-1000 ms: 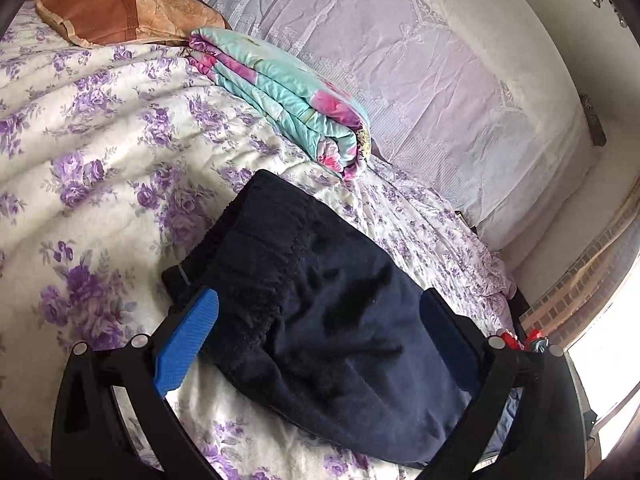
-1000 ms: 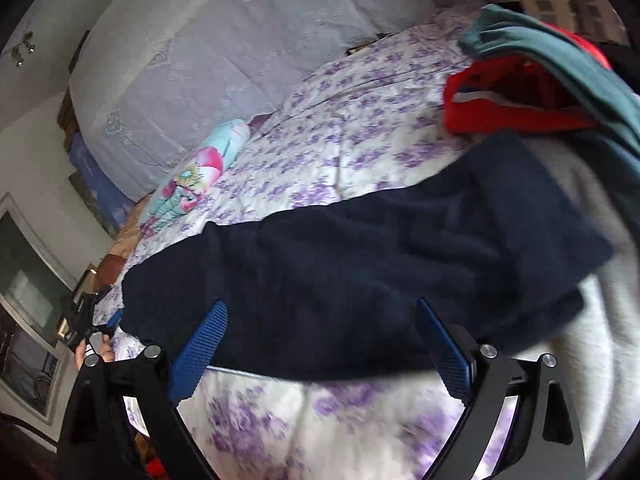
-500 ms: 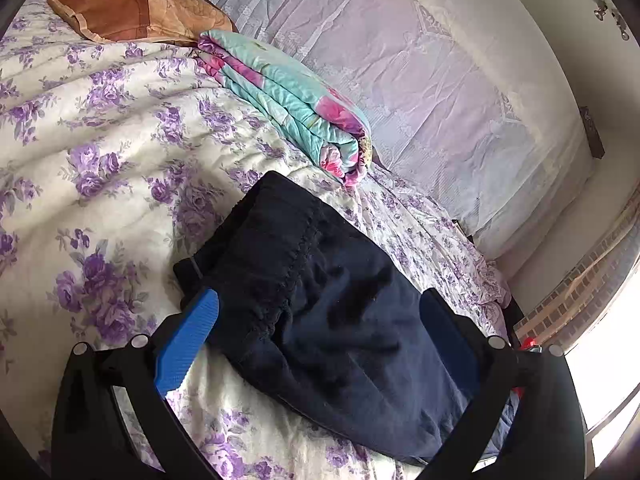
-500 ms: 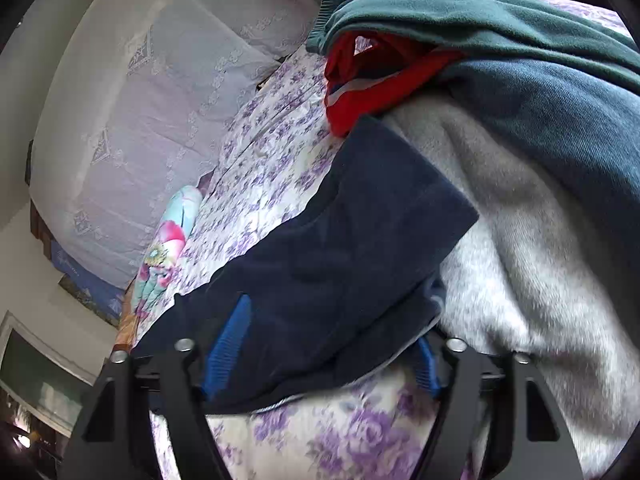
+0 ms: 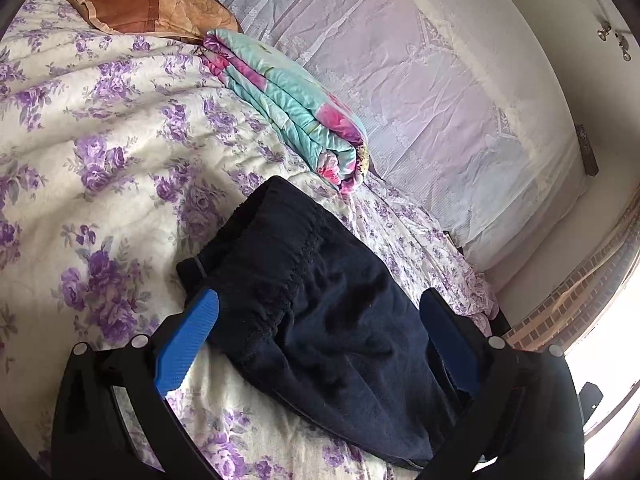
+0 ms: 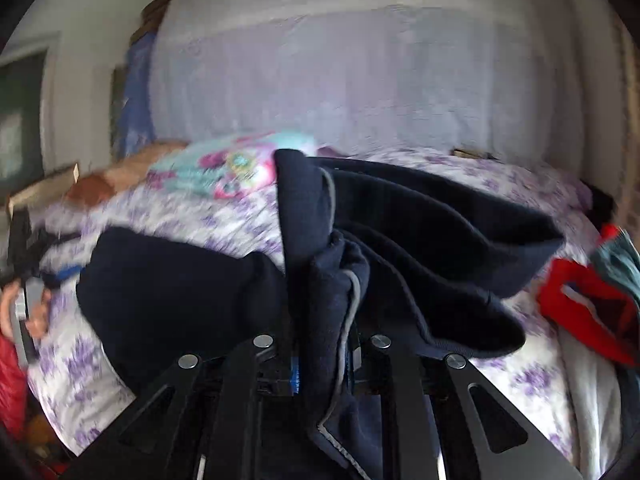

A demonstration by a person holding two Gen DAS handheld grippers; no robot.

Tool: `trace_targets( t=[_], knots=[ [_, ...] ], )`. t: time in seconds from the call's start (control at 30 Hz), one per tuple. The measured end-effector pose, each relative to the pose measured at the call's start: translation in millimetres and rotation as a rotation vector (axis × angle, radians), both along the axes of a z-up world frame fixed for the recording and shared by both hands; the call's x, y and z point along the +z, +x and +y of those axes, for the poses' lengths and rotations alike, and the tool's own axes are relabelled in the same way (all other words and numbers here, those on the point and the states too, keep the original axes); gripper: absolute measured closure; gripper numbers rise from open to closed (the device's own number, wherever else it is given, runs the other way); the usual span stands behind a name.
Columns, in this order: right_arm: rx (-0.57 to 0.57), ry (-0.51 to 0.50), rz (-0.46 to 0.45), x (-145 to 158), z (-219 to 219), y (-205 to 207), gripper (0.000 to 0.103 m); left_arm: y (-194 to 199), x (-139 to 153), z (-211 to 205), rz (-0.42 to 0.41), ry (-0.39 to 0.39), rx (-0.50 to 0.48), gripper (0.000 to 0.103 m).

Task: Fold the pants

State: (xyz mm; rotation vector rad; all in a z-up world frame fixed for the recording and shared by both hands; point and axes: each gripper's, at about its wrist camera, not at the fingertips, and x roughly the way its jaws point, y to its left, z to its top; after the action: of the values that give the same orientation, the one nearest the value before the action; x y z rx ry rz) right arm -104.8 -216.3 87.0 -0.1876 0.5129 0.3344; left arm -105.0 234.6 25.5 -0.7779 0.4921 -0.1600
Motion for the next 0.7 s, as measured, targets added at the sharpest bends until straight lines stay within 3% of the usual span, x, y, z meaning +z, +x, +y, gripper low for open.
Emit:
trace_targets(
  t=[0.07,0.1,0.17,0.2,0.27,0.3,0.4,0.5,0.57,0.6,0.7],
  knots=[
    [0.163,-0.18,0.147,-42,64,11,0.052,0,0,0,0.001,0.001,0.001,0.005],
    [0.214,-0.255,0.214,-62,86,12,0.05,0,0,0,0.0,0.001,0.001,0.005],
    [0.205,-0.376,0.126,-71,105,-3,0.049,0,0,0,-0.001,0.0,-0.001,0.005],
    [0.232,-0.335,0.102,-59,101,-11,0.048,0,0,0,-0.002,-0.001,-0.001,0.005],
    [0.288,-0.155,0.09,-27,82,-22,0.042,0,-1,0,-0.003,-0.004,-0.001,0.005],
    [0.282,-0.091,0.078,-13,72,-22,0.034,0,-1,0,-0.004,-0.005,0.0,0.005],
    [0.15,-0.028,-0.004,16,50,-5,0.02,0,-2,1,-0.007,-0.009,-0.001,0.005],
    [-0.015,-0.121,0.047,-7,48,40,0.016,0,-2,1,-0.004,-0.007,-0.001,0.005],
    [-0.048,-0.229,0.279,-62,51,78,0.017,0,-2,0,0.003,0.002,-0.002,0.005],
    [-0.051,-0.195,0.293,-76,49,83,0.014,0,-2,0,0.011,0.01,-0.005,0.005],
    [-0.024,-0.045,0.312,-58,27,79,0.014,-2,-2,-2,0.037,0.022,-0.024,0.005]
  ],
)
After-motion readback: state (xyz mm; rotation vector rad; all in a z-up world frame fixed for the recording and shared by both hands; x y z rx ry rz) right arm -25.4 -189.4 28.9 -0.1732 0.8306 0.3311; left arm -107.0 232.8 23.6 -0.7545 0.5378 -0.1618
